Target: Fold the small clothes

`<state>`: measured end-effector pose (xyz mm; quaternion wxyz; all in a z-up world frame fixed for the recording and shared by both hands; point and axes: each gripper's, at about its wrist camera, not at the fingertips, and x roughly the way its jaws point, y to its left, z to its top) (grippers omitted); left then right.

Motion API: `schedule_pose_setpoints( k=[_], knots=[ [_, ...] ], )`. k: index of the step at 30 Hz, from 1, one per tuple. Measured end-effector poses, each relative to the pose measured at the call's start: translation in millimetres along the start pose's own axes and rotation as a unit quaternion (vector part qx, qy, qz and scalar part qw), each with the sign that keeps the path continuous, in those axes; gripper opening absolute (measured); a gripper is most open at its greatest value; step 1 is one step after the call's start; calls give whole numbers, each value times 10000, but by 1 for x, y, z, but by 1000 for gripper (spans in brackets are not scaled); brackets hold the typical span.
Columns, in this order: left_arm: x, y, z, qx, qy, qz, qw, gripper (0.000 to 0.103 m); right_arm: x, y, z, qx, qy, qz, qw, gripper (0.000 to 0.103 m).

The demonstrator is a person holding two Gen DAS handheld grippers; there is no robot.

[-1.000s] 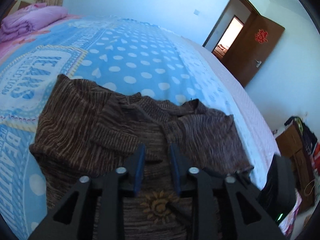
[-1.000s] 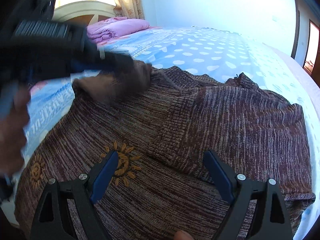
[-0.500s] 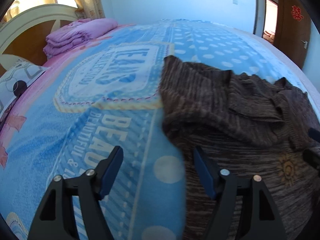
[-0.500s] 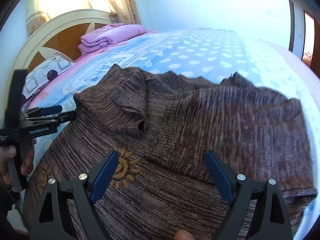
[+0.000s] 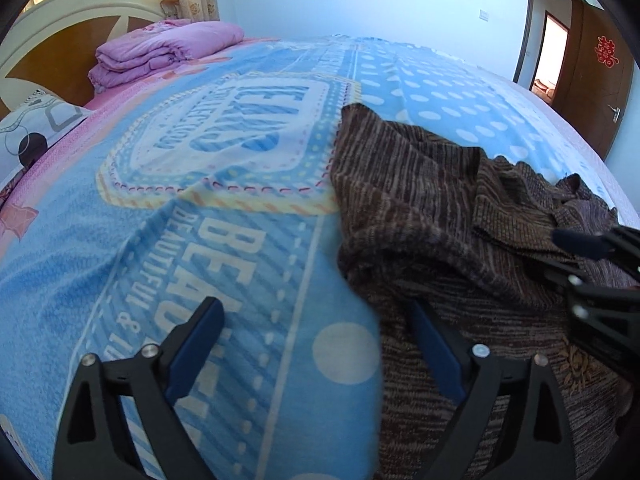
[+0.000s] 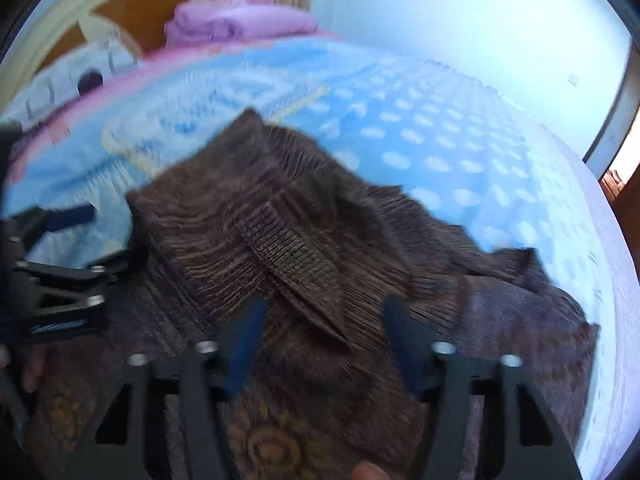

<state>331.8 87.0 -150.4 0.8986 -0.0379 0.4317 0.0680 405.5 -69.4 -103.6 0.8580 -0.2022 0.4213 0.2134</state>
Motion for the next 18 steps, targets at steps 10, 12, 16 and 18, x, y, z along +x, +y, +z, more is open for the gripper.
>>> schedule_pose_setpoints(
  k=[10,12,16,18],
  knots=[
    [4,-2,0,16,84,98,9999,103,-51,-30,10,513,-783,274,9952,5],
    [5,-3,0,38,97,144,9998,103,-60,-40,10,691,-882,352,9931,5],
    [5,-4,-1,57,104,178,9998,103,-77,-73,-2,1266,-940,727,9848,5],
    [5,-4,-1,47,103,172,9998,103,-73,-84,-6,1497,-865,872,9811,5]
  ],
)
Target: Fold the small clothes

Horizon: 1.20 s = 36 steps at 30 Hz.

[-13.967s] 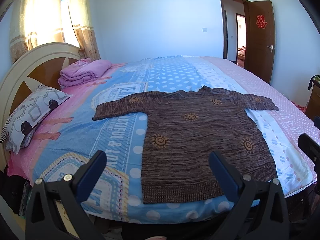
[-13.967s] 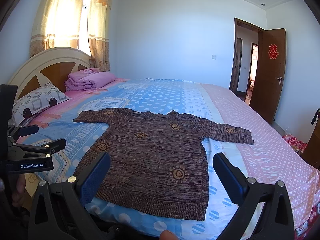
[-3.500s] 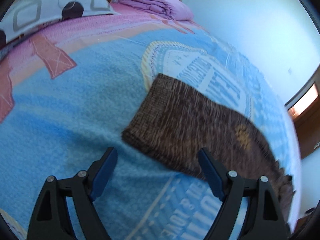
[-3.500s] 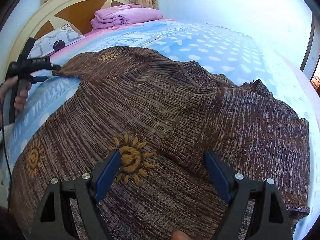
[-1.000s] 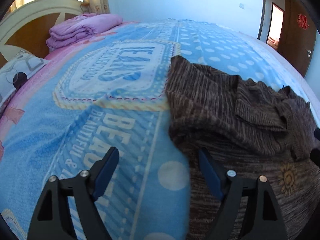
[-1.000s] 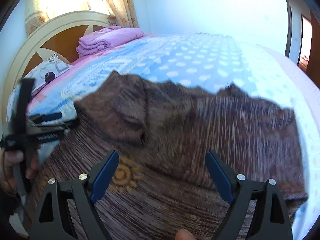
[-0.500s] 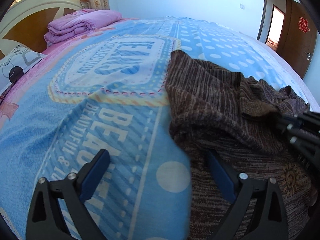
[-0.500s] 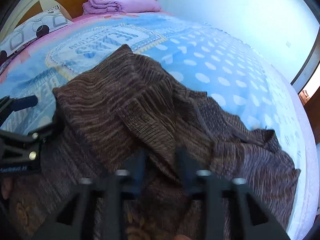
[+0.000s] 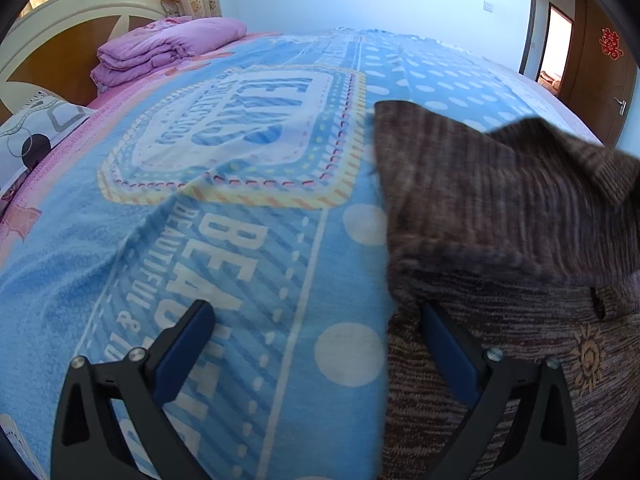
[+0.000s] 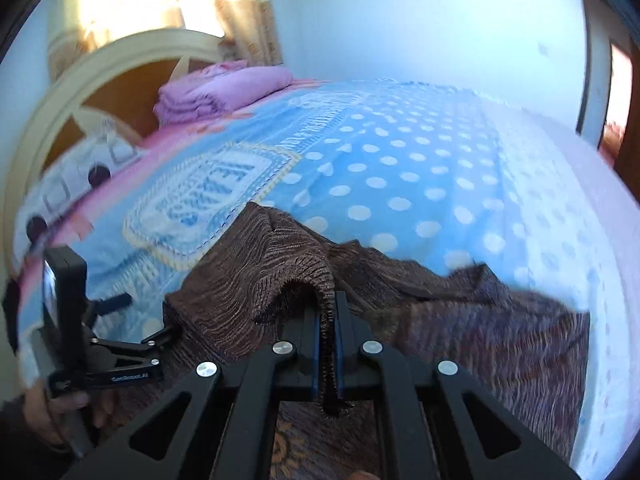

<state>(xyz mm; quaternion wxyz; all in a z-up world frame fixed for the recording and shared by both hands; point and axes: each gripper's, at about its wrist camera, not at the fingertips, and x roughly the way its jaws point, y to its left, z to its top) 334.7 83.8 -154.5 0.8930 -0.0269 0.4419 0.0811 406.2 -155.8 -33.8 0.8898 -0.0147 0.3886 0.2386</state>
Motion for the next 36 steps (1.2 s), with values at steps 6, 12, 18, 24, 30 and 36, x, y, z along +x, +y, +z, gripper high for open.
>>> schedule_pose_setpoints(
  k=[6,12,18,24,30,36],
  knots=[
    [0,-1,0,26,-2,44,10000,103,6,-51,-27,817,337,152,9960,5],
    [0,-1,0,39,-9,80,10000,103,16,-70,-44,944,460,-472,9933,15],
    [0,-1,-1,8,-27,56,10000,103,6,-67,-38,687,160,-856,9938,66],
    [-2,0,-1,3,-34,45,10000,103,31,-34,-27,-124,510,-907,9945,71],
    [-8,5,-2,-113,-177,-32,9998,103,-5,-125,-16,1373,-104,-2547,9572,71],
    [-36,11,-3,-208,-578,-204,9979,103,-22,-106,-40,1006,169,-1109,9886,71]
  ],
)
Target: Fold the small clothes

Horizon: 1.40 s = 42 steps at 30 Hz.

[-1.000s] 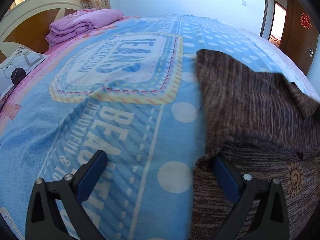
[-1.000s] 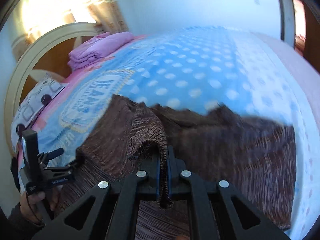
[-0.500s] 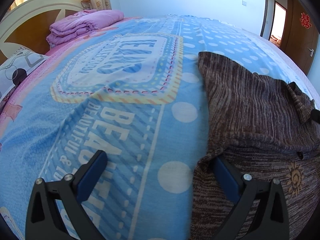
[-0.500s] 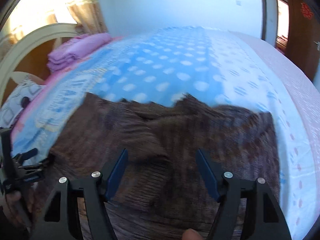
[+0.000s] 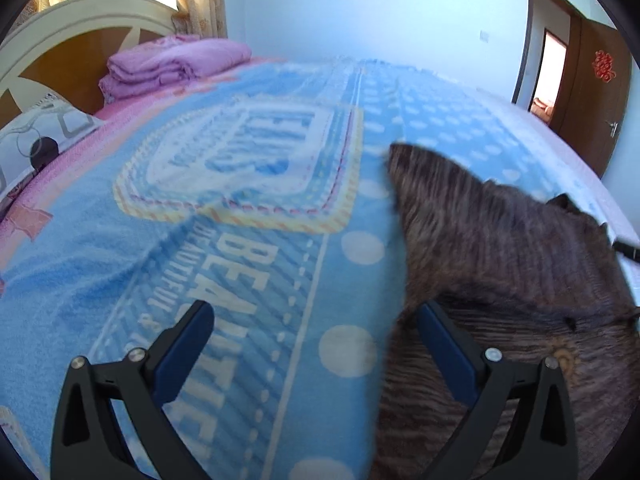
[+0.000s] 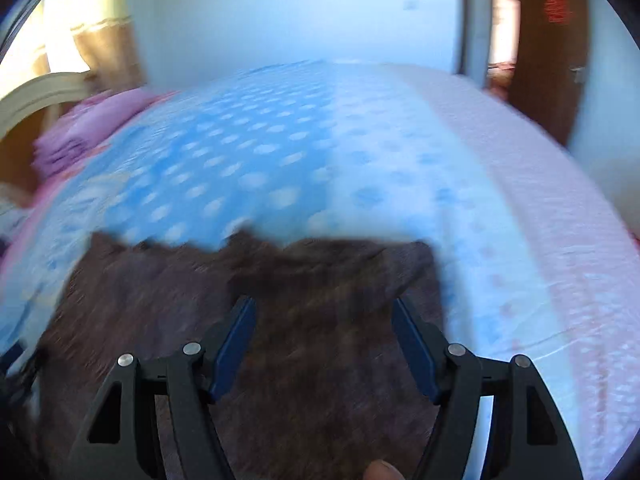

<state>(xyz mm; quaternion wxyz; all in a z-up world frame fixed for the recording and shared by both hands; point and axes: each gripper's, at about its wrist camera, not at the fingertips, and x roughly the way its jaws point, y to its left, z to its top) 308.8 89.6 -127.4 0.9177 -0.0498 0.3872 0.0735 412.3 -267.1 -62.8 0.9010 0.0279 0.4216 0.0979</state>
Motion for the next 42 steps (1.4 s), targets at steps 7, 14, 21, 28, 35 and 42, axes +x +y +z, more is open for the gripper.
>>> schedule_pose_setpoints(
  k=[7,14,21,28,35,42],
  knots=[
    [-14,-26,16,491,-253,-81,9984,103,5,55,-38,-571,453,781,9943,52],
    [41,-41,19,1062,429,675,9911,103,8,63,-45,-631,440,651,9949,7],
    [36,-29,-1,1006,582,409,9924,103,0,65,-51,-1001,313,411,9936,8],
    [33,-29,-2,869,556,390,9939,103,-15,84,-39,-899,-129,845,9923,51],
    [25,-34,7,859,415,459,9944,103,-1,111,-30,-1087,-145,847,9903,51],
    [39,-19,10,517,585,805,9937,103,11,130,-27,-1219,-61,1018,9873,51]
  ],
)
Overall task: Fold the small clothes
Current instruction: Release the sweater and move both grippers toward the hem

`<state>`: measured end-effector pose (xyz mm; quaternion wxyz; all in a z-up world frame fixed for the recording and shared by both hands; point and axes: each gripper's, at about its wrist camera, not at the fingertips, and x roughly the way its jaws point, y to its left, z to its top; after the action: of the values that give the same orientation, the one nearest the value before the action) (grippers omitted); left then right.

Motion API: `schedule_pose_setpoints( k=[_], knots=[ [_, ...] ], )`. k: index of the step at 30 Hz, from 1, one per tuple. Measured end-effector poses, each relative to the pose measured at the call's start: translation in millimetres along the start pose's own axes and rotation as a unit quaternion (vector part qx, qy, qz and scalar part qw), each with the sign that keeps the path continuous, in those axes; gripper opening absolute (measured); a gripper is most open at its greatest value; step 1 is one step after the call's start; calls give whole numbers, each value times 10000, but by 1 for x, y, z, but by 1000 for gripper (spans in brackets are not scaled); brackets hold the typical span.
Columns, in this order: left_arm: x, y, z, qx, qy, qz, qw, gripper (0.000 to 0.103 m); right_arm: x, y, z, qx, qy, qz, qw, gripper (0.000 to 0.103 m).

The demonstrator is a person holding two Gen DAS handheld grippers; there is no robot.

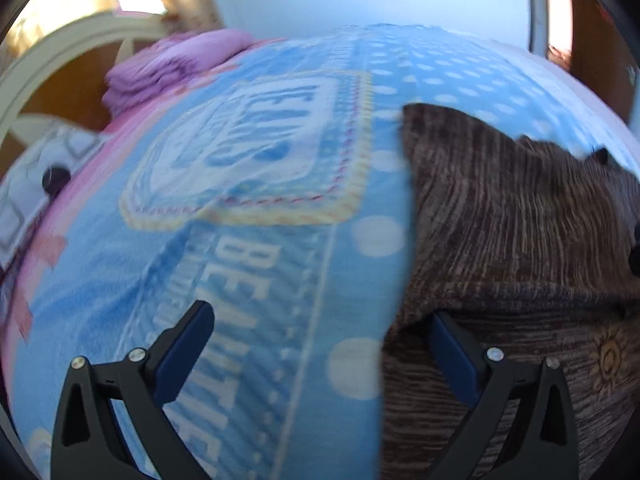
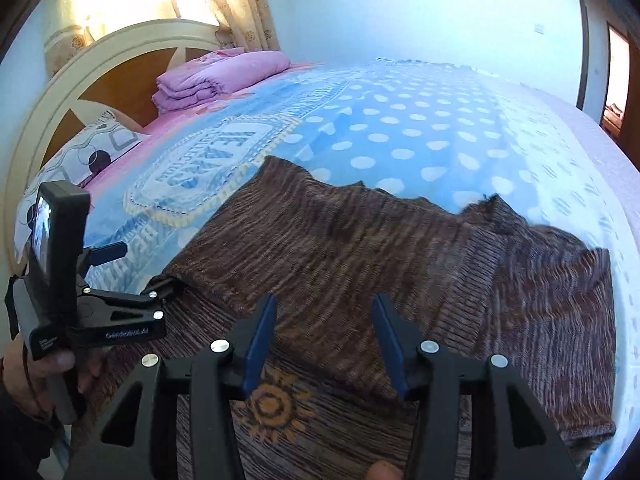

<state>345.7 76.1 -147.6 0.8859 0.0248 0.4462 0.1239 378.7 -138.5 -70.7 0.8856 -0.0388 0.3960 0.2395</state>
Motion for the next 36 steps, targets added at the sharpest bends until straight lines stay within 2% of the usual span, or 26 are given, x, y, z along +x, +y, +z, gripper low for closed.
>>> schedule_pose_setpoints(
  k=[4,8,13,15,19,20,23,27,31,33,34,36],
  knots=[
    [-6,9,-8,-199,-60,81,9998,103,2,7,-1,-100,-8,68,9999,52],
    [-28,11,-16,-150,-150,-81,9997,103,-6,9,-14,-215,52,49,9997,53],
    [-49,-1,1,-85,-504,-243,9984,103,-26,2,-34,-357,142,-86,9992,59],
    [-43,-13,11,63,-520,-124,9986,103,-32,-5,-41,-318,240,-223,9990,59],
    [0,-37,7,628,100,69,9980,103,-56,-20,-57,-204,182,-366,9990,59],
    [1,-37,2,586,-46,54,9983,103,-63,-25,-63,-186,163,-480,9985,59],
    [-9,-33,0,509,-97,-85,9986,103,-74,-40,-81,-1,107,-543,9985,59],
    [-28,-38,-14,651,-191,-325,9972,103,-67,-50,-108,86,366,-698,9969,59],
    [-50,-41,-26,676,-293,-516,9959,103,-74,-52,-118,119,202,-748,9969,59],
    [-61,-40,-31,678,-332,-621,9952,103,-71,-56,-122,222,330,-861,9955,70],
    [-66,-41,-34,681,-348,-628,9951,103,-68,-58,-122,304,391,-879,9949,80],
    [-75,-38,-39,687,-374,-696,9945,103,-68,-61,-123,399,378,-796,9953,83]
  ],
)
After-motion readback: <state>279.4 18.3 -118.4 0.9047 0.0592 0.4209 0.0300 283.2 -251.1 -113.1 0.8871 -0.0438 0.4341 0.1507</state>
